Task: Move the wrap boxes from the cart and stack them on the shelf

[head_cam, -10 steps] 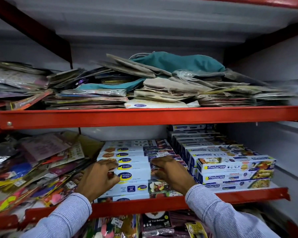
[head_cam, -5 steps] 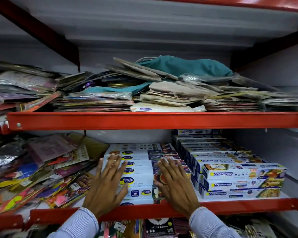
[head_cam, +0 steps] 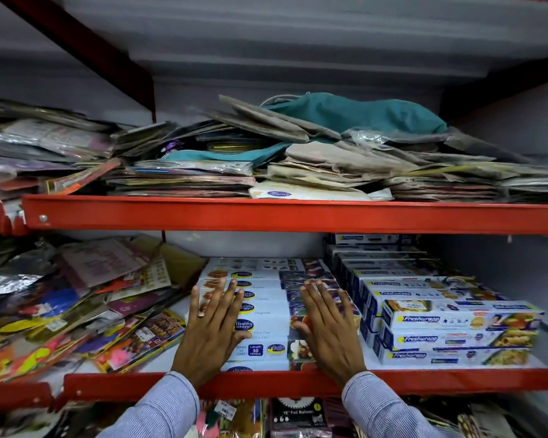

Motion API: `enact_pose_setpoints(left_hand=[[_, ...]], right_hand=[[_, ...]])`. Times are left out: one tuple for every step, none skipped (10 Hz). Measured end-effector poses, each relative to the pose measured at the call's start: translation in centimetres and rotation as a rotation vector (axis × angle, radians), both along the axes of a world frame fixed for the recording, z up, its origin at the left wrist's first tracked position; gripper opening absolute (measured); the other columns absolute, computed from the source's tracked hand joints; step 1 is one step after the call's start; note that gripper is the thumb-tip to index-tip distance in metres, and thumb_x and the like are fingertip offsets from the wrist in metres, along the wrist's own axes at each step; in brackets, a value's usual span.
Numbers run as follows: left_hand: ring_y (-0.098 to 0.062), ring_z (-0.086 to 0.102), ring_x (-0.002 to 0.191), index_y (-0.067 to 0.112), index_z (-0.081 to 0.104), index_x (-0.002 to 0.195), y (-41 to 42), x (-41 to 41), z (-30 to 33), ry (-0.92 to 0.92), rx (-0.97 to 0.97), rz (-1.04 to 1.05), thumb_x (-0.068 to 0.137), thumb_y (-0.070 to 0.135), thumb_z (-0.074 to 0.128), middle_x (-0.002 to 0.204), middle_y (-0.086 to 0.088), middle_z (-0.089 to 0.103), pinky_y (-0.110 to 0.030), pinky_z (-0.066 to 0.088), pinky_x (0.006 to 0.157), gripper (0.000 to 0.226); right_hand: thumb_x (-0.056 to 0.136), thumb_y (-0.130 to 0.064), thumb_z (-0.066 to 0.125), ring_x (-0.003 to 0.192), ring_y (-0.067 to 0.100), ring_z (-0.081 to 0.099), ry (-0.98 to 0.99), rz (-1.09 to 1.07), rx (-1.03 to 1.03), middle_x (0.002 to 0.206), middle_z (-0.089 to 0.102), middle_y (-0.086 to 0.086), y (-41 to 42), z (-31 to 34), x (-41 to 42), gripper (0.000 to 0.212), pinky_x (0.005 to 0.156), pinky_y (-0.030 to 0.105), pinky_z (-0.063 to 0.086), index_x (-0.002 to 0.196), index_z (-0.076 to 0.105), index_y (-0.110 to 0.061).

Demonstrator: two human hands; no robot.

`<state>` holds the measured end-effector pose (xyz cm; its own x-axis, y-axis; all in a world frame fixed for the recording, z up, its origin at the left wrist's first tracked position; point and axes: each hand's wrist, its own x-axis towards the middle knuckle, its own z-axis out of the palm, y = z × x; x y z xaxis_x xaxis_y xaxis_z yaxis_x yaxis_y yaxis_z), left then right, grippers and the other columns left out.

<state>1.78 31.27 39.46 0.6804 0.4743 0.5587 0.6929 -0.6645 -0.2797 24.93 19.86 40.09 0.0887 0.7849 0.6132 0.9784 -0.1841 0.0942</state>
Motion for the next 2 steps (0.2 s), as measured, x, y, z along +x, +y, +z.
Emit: enact_pose_setpoints(left_hand=[[-0.034,0.01,0.148,0.004,0.022,0.15,-0.7,-0.2,0.3,-0.038,0.02,-0.015,0.098,0.057,0.024,0.16,-0.017,0.016,-0.071,0.017,0.11,0.074],[-0.033,0.008,0.149,0.005,0.016,0.151,-2.6,-0.2,2.1,-0.145,0.025,-0.051,0.098,0.056,0.026,0.161,-0.016,0.012,-0.07,0.016,0.111,0.074]], right_hand=[[0.099,-0.057,0.021,0.149,0.02,0.012,0.002,0.007,0.028,0.161,0.02,0.002,-0.3,0.0,-0.2,0.065,0.118,0.052,0.011,0.15,0.021,-0.017],[0.099,-0.055,0.023,0.15,0.021,0.004,-0.007,0.022,0.094,0.163,0.008,0.004,-1.1,1.4,-1.3,0.068,0.118,0.055,0.01,0.152,0.01,-0.016]])
